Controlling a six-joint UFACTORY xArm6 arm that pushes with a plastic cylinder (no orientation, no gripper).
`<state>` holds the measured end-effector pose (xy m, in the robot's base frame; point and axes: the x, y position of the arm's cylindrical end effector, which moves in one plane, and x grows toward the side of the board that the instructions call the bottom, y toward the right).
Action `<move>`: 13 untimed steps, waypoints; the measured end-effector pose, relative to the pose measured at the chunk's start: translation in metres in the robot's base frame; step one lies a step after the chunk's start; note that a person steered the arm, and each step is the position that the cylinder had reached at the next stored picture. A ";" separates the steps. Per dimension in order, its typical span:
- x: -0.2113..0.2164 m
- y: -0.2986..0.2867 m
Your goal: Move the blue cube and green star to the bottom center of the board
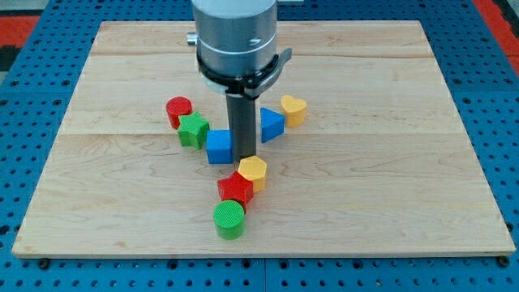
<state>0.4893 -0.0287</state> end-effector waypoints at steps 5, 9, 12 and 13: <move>-0.012 -0.012; -0.009 -0.070; 0.020 -0.108; 0.021 -0.184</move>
<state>0.5105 -0.2124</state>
